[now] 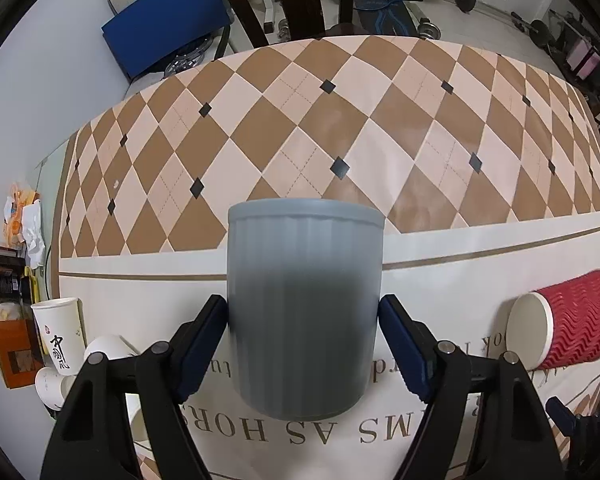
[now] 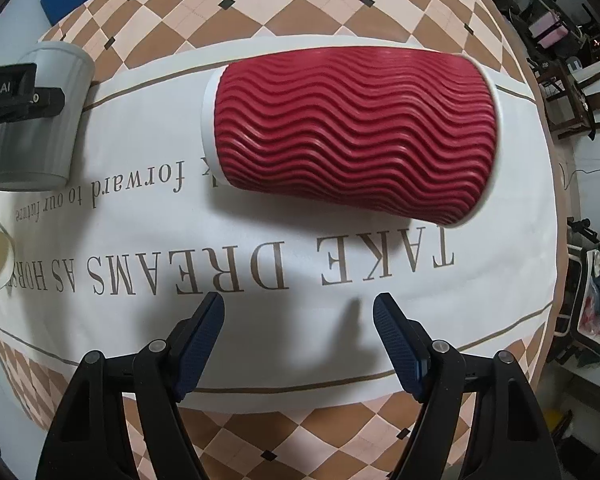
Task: Flip cup upside down
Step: 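Lift the grey mug with the left tool toward the right tool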
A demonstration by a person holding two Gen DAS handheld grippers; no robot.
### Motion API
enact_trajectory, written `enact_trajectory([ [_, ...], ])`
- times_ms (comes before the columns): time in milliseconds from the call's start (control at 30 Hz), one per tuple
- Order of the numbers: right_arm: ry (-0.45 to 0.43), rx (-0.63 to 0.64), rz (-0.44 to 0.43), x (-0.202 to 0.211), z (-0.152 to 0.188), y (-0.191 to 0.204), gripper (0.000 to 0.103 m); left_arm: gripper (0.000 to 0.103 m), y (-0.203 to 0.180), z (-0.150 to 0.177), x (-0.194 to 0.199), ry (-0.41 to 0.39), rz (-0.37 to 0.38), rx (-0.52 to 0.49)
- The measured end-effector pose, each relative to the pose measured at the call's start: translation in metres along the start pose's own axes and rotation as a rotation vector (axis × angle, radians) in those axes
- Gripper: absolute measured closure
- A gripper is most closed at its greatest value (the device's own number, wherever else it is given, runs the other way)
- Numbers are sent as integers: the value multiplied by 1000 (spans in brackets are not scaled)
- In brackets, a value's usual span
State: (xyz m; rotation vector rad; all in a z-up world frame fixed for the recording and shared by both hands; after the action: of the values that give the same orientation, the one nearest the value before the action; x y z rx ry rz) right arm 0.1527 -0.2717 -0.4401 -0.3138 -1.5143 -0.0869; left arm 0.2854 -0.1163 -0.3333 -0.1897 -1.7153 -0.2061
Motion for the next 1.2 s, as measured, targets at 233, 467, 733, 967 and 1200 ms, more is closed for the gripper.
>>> enact_trajectory([
  [233,-30,-17,7,23,20,-3,25,27,-2,22,26,-24,13,-27],
  [467,-48,-35,5,50,50,-14,25,27,0,59,61,-31,33,-24],
  [733,-25,-73,-11,53,95,-56,25,27,2,135,79,58,164,80],
  [967,-6,-117,-2,34,108,-93,25,27,-20,196,53,180,211,168],
  [1200,-3,-151,17,17,116,-123,25,26,-53,211,27,204,162,99],
])
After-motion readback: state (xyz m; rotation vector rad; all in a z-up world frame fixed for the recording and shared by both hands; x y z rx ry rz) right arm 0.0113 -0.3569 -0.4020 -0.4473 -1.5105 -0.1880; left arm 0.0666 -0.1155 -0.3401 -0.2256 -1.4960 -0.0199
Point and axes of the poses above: each gripper's, at about its wrist camera, not at the fingertips, and x roughly against the way its jaws point, y to its left, z to its underside, the point moved 2 cm from there along -x, roughly the way its jaws point, and after that the axes turned 5 degrees about z, right-handed, at the moved point
